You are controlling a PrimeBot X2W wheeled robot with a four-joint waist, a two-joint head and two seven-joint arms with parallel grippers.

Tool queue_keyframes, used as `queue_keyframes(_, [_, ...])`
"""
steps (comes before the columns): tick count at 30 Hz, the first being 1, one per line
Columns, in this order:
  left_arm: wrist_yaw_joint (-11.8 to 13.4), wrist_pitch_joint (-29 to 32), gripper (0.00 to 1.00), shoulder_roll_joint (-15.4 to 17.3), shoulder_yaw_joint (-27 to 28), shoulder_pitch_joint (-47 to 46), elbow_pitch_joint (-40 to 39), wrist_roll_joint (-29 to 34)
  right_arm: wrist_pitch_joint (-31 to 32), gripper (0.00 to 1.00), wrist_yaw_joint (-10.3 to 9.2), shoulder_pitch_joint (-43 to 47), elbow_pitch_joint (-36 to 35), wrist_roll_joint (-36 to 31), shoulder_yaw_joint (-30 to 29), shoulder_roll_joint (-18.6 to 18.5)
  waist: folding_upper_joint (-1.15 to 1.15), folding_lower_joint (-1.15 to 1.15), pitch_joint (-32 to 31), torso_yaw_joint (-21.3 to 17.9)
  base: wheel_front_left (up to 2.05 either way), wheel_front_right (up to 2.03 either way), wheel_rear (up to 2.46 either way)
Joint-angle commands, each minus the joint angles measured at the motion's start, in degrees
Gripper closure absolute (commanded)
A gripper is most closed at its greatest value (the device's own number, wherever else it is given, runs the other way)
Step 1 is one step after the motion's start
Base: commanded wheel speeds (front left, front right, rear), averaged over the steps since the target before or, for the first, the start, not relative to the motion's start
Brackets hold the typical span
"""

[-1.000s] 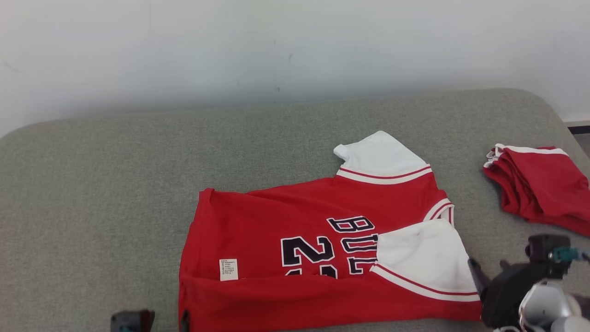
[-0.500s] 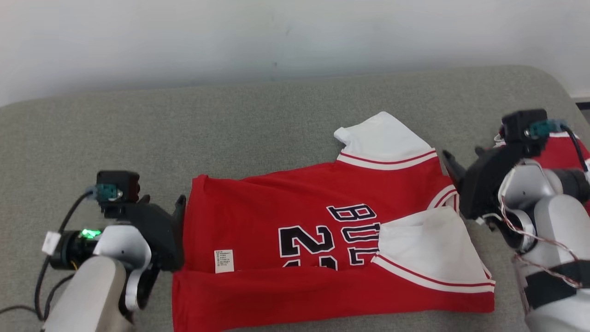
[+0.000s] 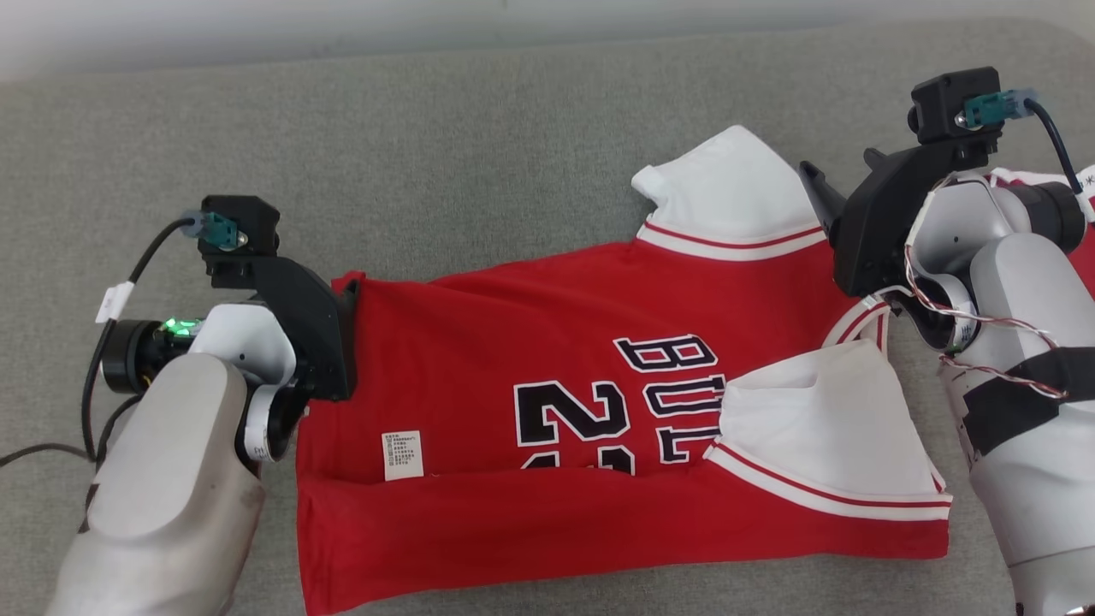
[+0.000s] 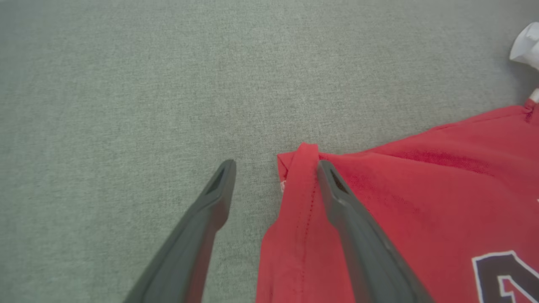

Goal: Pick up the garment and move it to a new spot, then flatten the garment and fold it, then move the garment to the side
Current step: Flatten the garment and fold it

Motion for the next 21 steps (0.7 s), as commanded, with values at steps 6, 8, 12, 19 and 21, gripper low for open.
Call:
queue_keyframes(6, [-0.5,-1.7,0.0,-0.5,-0.7,-2.6,3.5,0.3,-2.8,0.0,-0.18,-2.7,4.3,1.8,2.1,-1.1,-0.01,-0.02,2.9,0.0,0.0,0.0,0.0])
queue_keyframes(8, [-1.0,-2.0,0.0,-0.9,-0.9,-2.9,4.5,0.0,-3.3,0.0,-0.18,-3.2,5.4,2.3,2.4,-1.5,-0.01,-0.02,3.2,0.1,0.0,0.0,0.0])
queue_keyframes(12, [-1.4,-3.0,0.38,-1.6,-1.4,-3.2,6.3,-0.2,-4.1,0.0,-0.18,-3.8,7.2,3.1,2.7,-2.4,-0.01,-0.02,3.5,0.4,0.0,0.0,0.0])
queue_keyframes(19, [-1.0,-5.4,1.0,-2.3,-2.4,-3.6,8.7,0.9,-4.7,0.0,-0.18,-4.9,9.3,3.6,2.9,-3.3,-0.01,-0.02,4.1,1.1,0.0,0.0,0.0])
queue_keyframes(21, [-1.0,-6.4,1.0,-2.8,-2.8,-3.6,9.3,1.1,-5.2,0.0,-0.18,-5.5,9.8,3.7,2.6,-3.6,-0.01,-0.02,4.5,1.5,0.0,0.0,0.0])
